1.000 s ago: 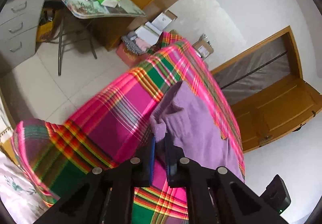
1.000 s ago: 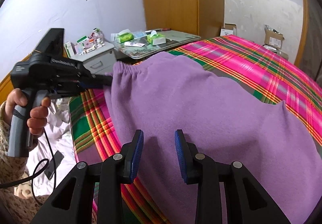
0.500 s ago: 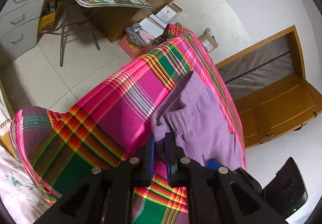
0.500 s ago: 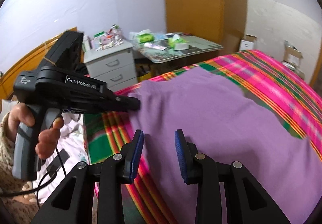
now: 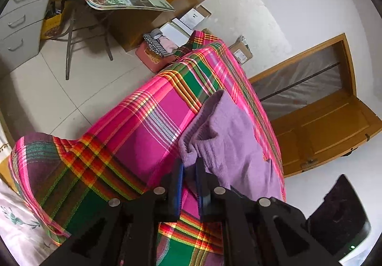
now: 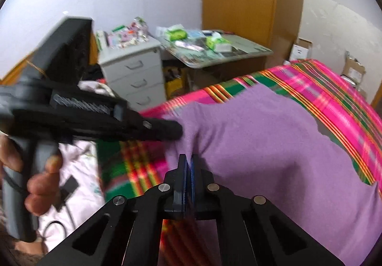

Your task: Fold clothes

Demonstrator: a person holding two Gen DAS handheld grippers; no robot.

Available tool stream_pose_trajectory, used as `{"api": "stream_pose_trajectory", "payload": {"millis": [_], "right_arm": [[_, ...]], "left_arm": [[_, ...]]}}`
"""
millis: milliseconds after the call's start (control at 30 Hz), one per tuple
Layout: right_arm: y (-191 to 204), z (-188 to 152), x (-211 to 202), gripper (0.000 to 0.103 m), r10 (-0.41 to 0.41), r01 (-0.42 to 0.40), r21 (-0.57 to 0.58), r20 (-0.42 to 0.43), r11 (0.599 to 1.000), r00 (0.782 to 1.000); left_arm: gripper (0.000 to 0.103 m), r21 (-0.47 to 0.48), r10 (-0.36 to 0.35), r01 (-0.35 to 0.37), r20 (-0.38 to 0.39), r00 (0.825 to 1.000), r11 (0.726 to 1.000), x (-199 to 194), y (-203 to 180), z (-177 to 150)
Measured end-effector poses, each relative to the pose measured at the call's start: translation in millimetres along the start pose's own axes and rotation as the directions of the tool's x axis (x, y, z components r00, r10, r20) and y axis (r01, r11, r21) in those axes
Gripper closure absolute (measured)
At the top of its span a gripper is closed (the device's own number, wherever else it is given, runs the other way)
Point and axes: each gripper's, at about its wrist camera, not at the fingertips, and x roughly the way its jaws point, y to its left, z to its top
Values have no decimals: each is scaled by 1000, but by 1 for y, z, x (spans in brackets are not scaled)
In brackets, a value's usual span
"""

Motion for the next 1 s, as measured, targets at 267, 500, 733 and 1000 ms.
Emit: {"api": "stream_pose_trajectory", "payload": {"millis": [267, 500, 733, 1000], "right_arm": [[6, 3, 19, 100, 40, -40, 13, -37, 999, 998], [1, 3, 24, 91, 72, -70, 56, -50, 996, 996], [-1, -1, 22, 78, 125, -121, 96, -31, 988, 992], [-3, -5, 16, 76, 148, -145, 107, -12, 984, 989]], "left_arm": [[93, -33, -22, 21, -22, 1000, 999, 3, 10, -1], [73, -85, -109, 109, 8, 994, 990, -6, 18, 0], [62, -81, -110, 110, 12, 994, 991, -8, 13, 5], [62, -50, -29, 27, -52, 998, 998, 8, -3, 11]]}}
